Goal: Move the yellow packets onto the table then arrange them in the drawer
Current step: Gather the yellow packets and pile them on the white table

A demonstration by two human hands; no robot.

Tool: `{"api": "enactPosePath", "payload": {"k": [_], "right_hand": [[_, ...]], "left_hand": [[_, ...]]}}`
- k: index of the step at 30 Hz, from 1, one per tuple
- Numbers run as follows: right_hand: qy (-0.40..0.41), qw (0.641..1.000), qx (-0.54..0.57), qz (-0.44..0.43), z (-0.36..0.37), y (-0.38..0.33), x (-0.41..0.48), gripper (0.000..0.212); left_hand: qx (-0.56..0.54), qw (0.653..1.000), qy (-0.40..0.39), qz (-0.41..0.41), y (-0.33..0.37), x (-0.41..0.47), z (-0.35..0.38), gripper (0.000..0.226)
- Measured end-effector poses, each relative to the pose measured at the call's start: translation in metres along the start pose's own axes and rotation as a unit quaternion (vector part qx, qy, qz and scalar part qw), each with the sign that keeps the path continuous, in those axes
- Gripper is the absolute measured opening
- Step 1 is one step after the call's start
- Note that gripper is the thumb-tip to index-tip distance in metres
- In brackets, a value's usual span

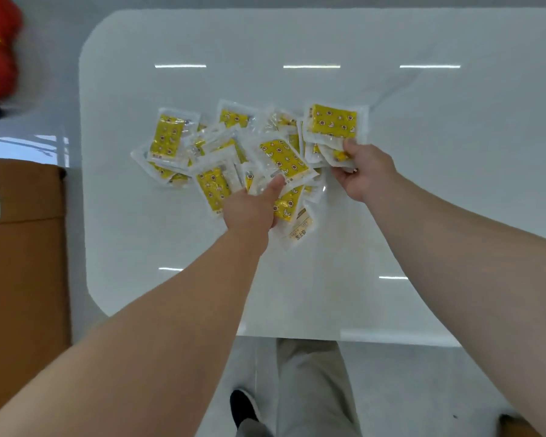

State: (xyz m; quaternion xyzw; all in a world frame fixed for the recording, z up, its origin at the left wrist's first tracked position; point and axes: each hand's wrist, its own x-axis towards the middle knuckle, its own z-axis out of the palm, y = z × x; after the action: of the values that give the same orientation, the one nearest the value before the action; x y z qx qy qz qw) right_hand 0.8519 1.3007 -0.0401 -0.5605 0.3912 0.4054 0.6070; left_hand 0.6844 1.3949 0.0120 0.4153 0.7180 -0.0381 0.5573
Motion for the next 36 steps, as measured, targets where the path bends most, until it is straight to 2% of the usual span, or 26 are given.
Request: {"api": "enactPosePath", "payload": {"k": [2, 4, 5, 9, 12, 15, 20, 22, 24, 26, 32, 36], "right_hand": [[0.005, 0.999, -0.041, -0.005, 0.000, 0.003, 0.016, 0.017], [0.020, 0.998, -0.062, -0.008, -0.001, 0.007, 0.026, 0.017], [0.032, 0.997, -0.073, -0.012, -0.001, 0.009, 0.029, 0.018], [0.110, 0.975, -0.182, -0.060, 0.002, 0.013, 0.034, 0.017], [0.172, 0.938, -0.292, -0.070, 0.004, 0.017, 0.036, 0.044], [0.203, 0.919, -0.336, -0.038, -0.003, 0.024, 0.031, 0.074], [0.226, 0.887, -0.402, -0.022, -0.019, 0.034, 0.002, 0.089], [0.222, 0.880, -0.420, -0.016, -0.022, 0.038, -0.016, 0.083], [0.208, 0.870, -0.447, -0.014, -0.022, 0.044, -0.041, 0.074], [0.178, 0.859, -0.479, -0.030, -0.020, 0.054, -0.069, 0.064], [0.071, 0.840, -0.534, -0.066, 0.016, 0.103, -0.180, 0.047], [-0.044, 0.818, -0.566, -0.088, 0.036, 0.166, -0.232, 0.058]], "left_hand": [[0.006, 1.000, 0.012, -0.015, -0.001, 0.014, 0.011, 0.044], [0.021, 0.999, 0.022, -0.031, -0.003, 0.026, 0.018, 0.079], [0.023, 0.999, 0.021, -0.032, -0.004, 0.031, 0.021, 0.089], [0.012, 0.997, 0.024, -0.069, -0.007, 0.041, 0.031, 0.097], [-0.014, 0.993, 0.024, -0.115, -0.006, 0.039, 0.037, 0.098], [-0.018, 0.992, 0.015, -0.123, -0.002, 0.029, 0.037, 0.088], [0.059, 0.993, 0.041, -0.091, 0.000, 0.016, 0.012, 0.114], [0.059, 0.993, 0.034, -0.096, 0.001, 0.003, -0.009, 0.099], [0.031, 0.995, 0.005, -0.098, 0.002, -0.015, -0.035, 0.060], [0.017, 0.994, -0.020, -0.105, -0.001, -0.033, -0.066, 0.041], [-0.028, 0.995, -0.052, -0.078, -0.015, -0.118, -0.184, 0.033], [-0.072, 0.996, -0.018, -0.058, -0.052, -0.178, -0.263, 0.034]]}}
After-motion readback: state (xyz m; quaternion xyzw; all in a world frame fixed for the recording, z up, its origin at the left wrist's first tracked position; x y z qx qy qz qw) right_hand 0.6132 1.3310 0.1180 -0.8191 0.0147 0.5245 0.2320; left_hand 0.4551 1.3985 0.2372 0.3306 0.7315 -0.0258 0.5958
